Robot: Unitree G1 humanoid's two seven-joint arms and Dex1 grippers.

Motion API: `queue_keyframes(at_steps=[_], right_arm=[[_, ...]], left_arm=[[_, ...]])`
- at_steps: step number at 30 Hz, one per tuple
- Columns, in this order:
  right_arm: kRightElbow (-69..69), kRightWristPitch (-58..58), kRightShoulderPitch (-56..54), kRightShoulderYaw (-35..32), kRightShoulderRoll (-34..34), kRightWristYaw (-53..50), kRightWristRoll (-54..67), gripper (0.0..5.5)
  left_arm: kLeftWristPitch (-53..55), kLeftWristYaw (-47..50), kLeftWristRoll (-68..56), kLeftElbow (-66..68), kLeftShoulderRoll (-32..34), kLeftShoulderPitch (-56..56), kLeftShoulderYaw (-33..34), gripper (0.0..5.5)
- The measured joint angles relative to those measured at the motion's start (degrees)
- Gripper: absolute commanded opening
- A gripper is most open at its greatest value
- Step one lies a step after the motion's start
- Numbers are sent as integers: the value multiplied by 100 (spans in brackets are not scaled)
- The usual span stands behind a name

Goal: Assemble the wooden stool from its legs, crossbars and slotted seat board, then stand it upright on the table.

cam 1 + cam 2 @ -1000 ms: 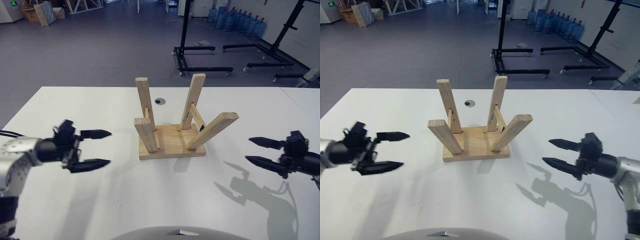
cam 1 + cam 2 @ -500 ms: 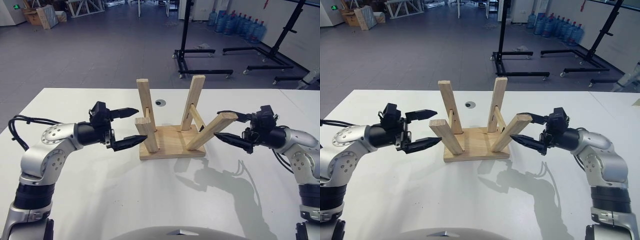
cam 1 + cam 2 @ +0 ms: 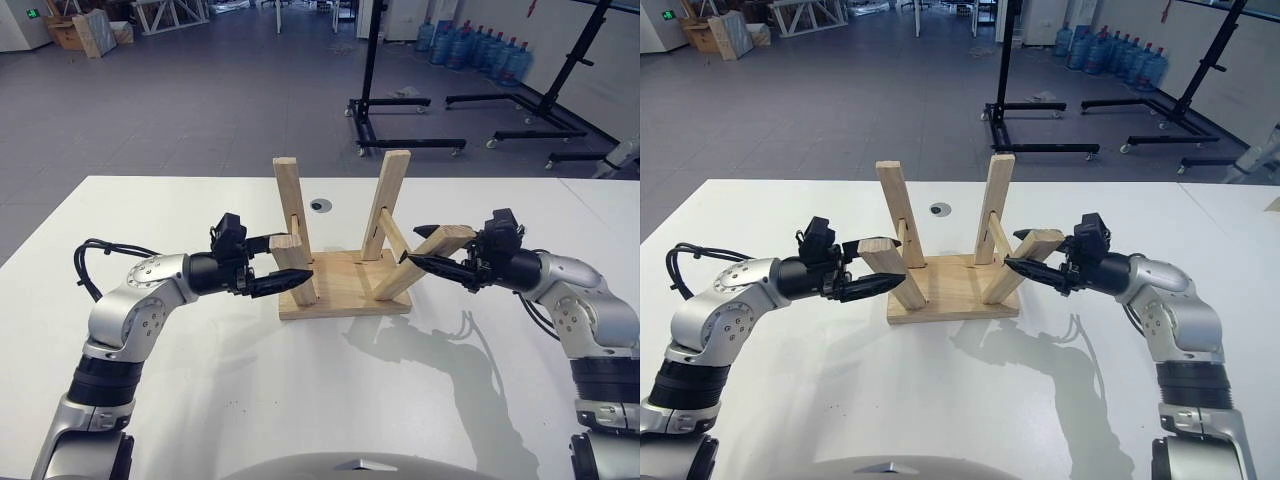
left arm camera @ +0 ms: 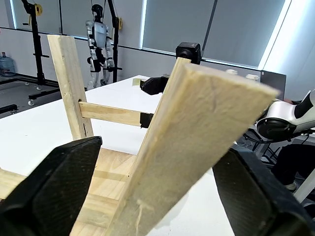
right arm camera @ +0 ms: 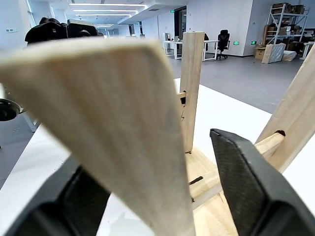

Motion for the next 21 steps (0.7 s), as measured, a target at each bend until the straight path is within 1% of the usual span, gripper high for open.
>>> queue_keyframes(at_steps=[4, 8, 9, 10, 15, 17, 21], right_arm=[[-114, 537, 14, -17, -28, -75, 271, 202], [-161, 1210, -149, -114, -129, -167, 668, 191], [-157, 1416, -227, -149, -150, -212, 790, 190], [-155, 1588, -289, -164, -161, -231, 892, 189], [116, 2870, -959, -371, -169, -668, 1578, 180], [180, 3371, -1168, -422, -164, -911, 1819, 176], [769, 4706, -1961, -680, 98, -2056, 2342, 150]], left_arm=[[542, -64, -478, 2, 38, -99, 136, 286], [1344, 145, -1045, 84, 175, -410, 442, 214], [1556, 239, -1211, 158, 177, -500, 505, 207], [1714, 320, -1319, 195, 177, -566, 571, 189], [2417, 890, -1930, 222, 167, -911, 872, 146], [2639, 1154, -2120, 288, 133, -1012, 955, 140], [3468, 2230, -2716, 1222, -236, -1650, 1334, 118]])
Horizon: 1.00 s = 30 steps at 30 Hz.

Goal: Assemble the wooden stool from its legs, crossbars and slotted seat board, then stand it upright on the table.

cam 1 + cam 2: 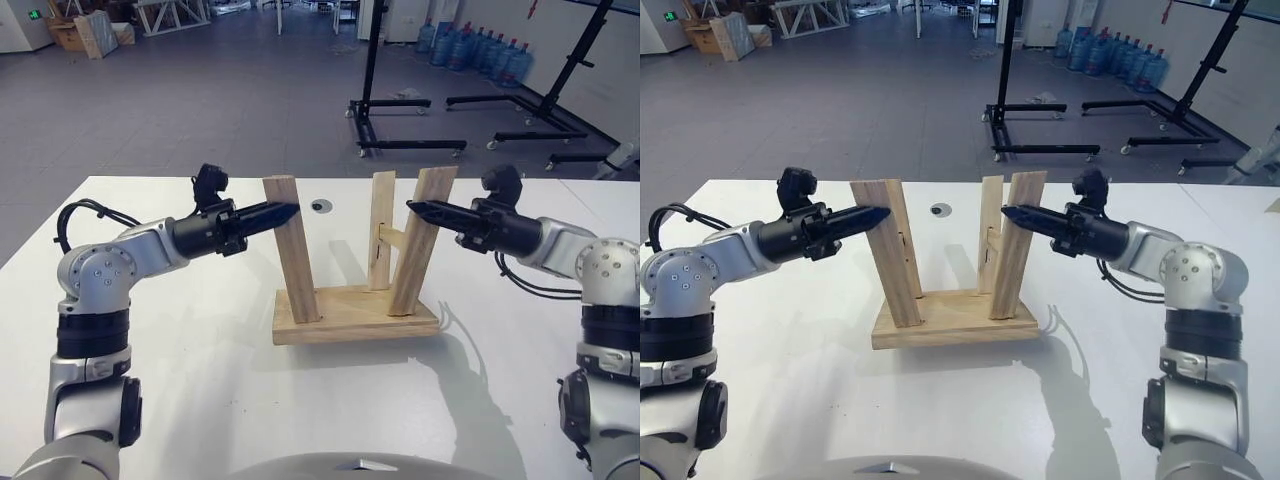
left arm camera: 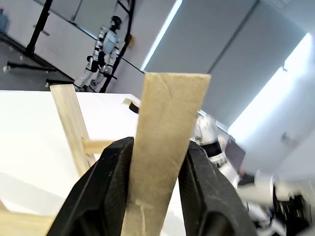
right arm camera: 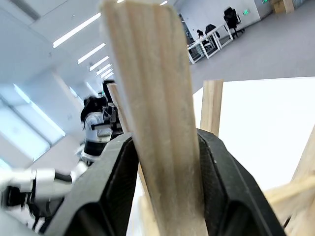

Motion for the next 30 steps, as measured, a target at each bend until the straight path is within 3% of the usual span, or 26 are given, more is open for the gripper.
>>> queue_keyframes(at_steps=[7, 15, 16, 17, 23, 30], right_arm=[[913, 993, -346, -633, 890, -1761, 167, 141], [663, 762, 276, -1086, 1568, -2361, 257, 141], [635, 693, 328, -1098, 1605, -2389, 262, 141], [606, 633, 380, -1115, 1642, -2410, 266, 180], [361, 618, 570, -1089, 1701, -2550, 255, 280], [532, 616, 21, -1347, 1526, -2753, 434, 415]], left_arm=[[612, 963, -93, 1420, -378, -383, 174, 109], [571, 740, 104, 2358, -499, -447, -7, 109], [530, 667, 153, 2481, -505, -492, -45, 147], [458, 569, 248, 2584, -519, -521, -92, 163], [96, 286, 927, 2917, -521, -808, -362, 255], [333, 546, 976, 3035, -502, -816, 314, 372]])
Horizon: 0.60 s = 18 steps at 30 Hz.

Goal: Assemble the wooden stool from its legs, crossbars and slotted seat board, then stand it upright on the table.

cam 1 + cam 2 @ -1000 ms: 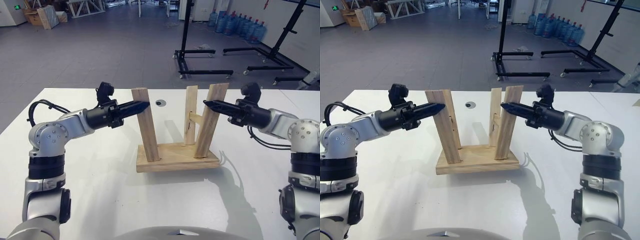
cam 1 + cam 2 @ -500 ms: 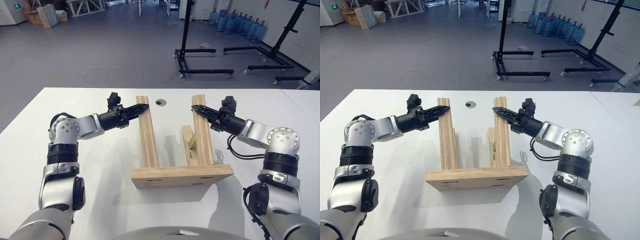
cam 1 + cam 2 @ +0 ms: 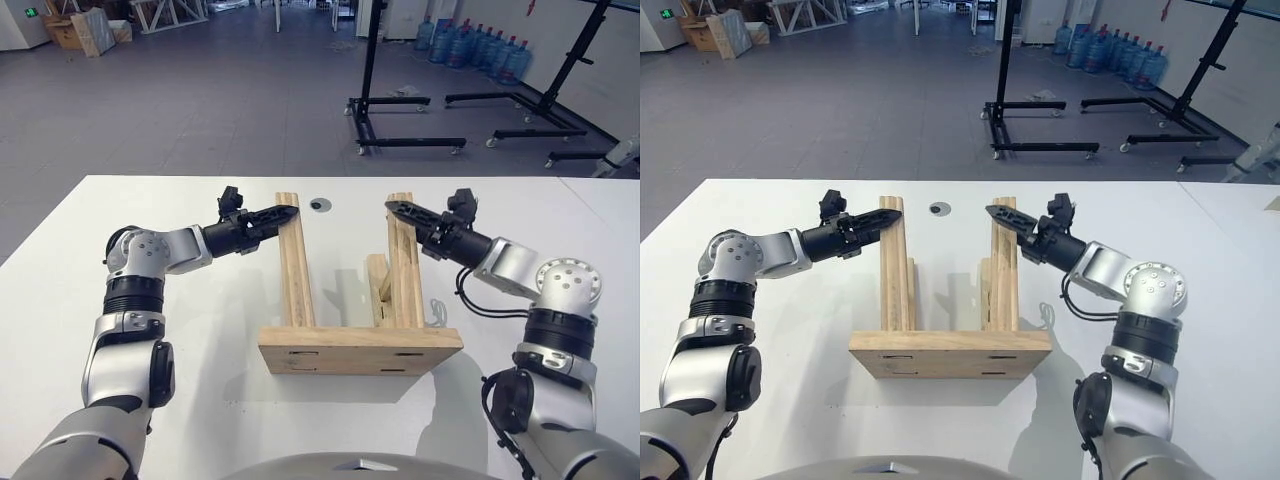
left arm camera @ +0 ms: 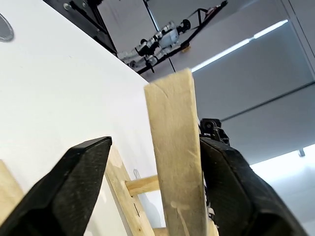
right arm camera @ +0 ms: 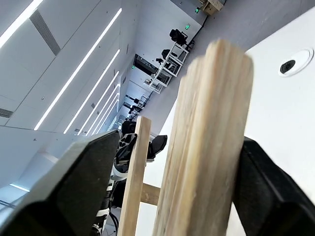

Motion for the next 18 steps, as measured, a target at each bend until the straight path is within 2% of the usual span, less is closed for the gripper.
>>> queue_keyframes(at_steps=[7, 8, 10, 12, 15, 16, 18], right_arm=[[835, -522, -661, -103, -369, 151, -235, 527], [1151, -757, -775, -72, -492, 284, -437, 527], [1838, -1243, -969, -44, -755, 586, -772, 527], [2620, -1875, -1260, -84, -1181, 955, -1113, 527], [2611, -2761, -1135, 315, -1933, 1883, -1879, 527], [2249, -3156, -773, 544, -2271, 2379, -2183, 527], [1606, -3967, 337, 614, -2732, 3061, -2682, 527]], left_arm=[[-22, 443, 32, 180, -128, -471, 651, 482], [-222, 448, 105, 358, -122, -589, 739, 506], [-787, 439, 347, 768, -81, -810, 869, 506], [-1908, 412, 837, 1391, 111, -1206, 963, 506], [-3219, -440, 1711, 1408, 786, -1208, 595, 506], [-3733, -1081, 2072, 981, 1189, -844, 324, 506], [-4422, -2176, 2399, 295, 1898, 298, 189, 506]])
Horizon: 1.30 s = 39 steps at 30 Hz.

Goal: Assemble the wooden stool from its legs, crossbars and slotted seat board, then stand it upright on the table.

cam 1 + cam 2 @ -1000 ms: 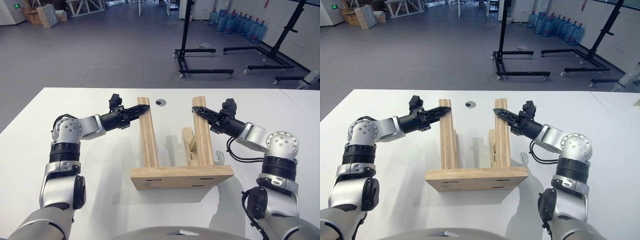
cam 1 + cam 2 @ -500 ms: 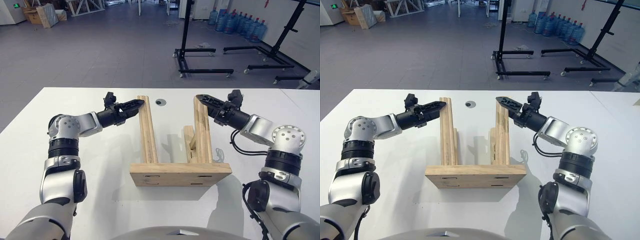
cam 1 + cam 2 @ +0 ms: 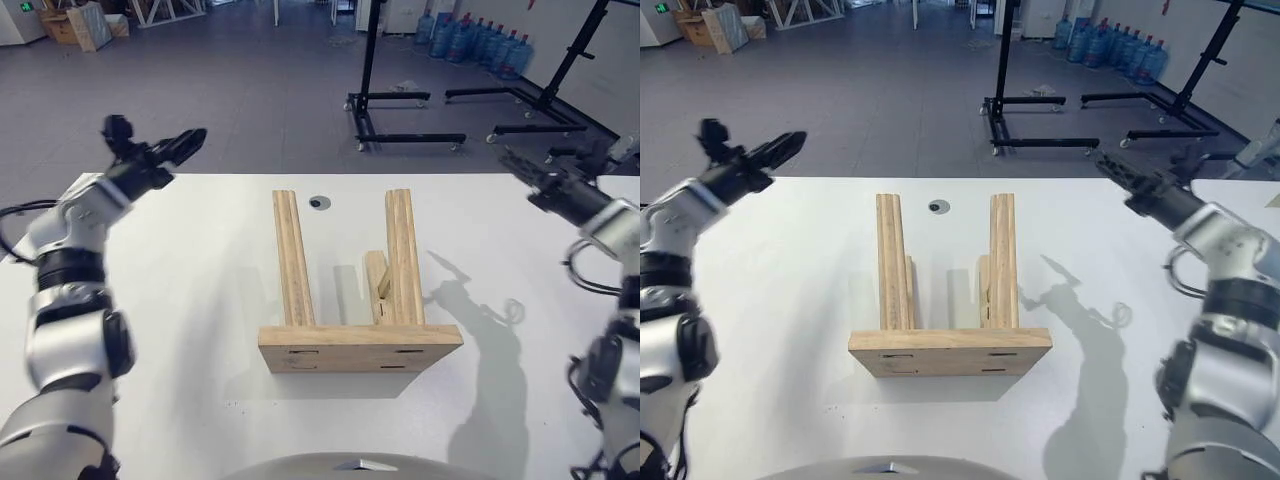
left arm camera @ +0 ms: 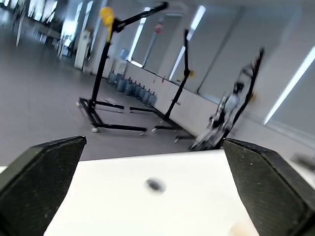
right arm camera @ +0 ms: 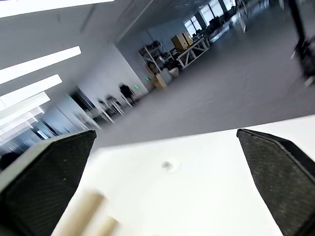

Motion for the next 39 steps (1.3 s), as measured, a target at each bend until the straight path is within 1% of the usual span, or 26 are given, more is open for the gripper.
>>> queue_keyframes(at_steps=[2, 3, 4, 5, 6, 8, 10, 12, 13, 15, 18, 22, 27, 34, 35, 36, 37, 39], right_arm=[[-464, -892, 1518, -211, -207, 720, -444, 527], [-643, -1157, 2230, -395, -206, 1073, -552, 527], [-941, -1430, 3177, -645, -184, 1588, -644, 527], [-1176, -1549, 3784, -801, -163, 1921, -667, 527], [-1641, -1687, 4612, -934, -122, 2392, -666, 527], [-2213, -1792, 5281, -948, -84, 2807, -658, 527], [-3096, -1789, 5674, -714, -66, 3024, -584, 527], [-4197, -1580, 5583, -211, 10, 2818, -393, 527], [-4483, -1507, 5429, 10, 85, 2640, -357, 527], [-4747, -1376, 5150, 416, 262, 2280, -340, 527], [-4880, -1336, 5040, 795, 384, 1974, -363, 527], [-4834, -1404, 4939, 1363, 530, 1688, -644, 527], [-4555, -1529, 4681, 1729, 650, 1486, -847, 527], [-4159, -1611, 4383, 1863, 715, 1444, -885, 527], [-4141, -1611, 4361, 1898, 718, 1447, -885, 508], [-4133, -1610, 4316, 1934, 731, 1448, -885, 489], [-4129, -1611, 4262, 1963, 746, 1448, -884, 475], [-4128, -1611, 4218, 2016, 779, 1445, -882, 430]], left_arm=[[-572, -1118, 176, -524, 600, 1632, 82, 506], [-726, -1516, 192, -729, 744, 2369, 194, 506], [-855, -2011, 179, -1094, 870, 3326, 351, 506], [-874, -2295, 143, -1404, 908, 3903, 447, 506], [-864, -2672, 44, -2026, 927, 4623, 526, 506], [-822, -2977, -107, -2882, 934, 5128, 534, 506], [-787, -3024, -189, -4072, 946, 5416, 404, 506], [-819, -2672, -12, -5179, 896, 5435, -106, 506], [-846, -2460, 127, -5421, 800, 5427, -320, 506], [-893, -2186, 315, -5555, 588, 5441, -666, 506], [-960, -1990, 430, -5562, 494, 5425, -911, 506], [-976, -1459, 692, -5432, 136, 4979, -1407, 506], [-998, -1161, 859, -5141, -193, 4519, -1858, 506], [-1005, -1204, 866, -5082, -315, 4487, -2243, 506], [-1005, -1217, 864, -5082, -318, 4488, -2292, 507], [-1029, -1222, 865, -5068, -322, 4487, -2321, 486], [-1054, -1227, 867, -5033, -323, 4484, -2349, 478], [-1077, -1233, 871, -4896, -333, 4466, -2396, 441]])
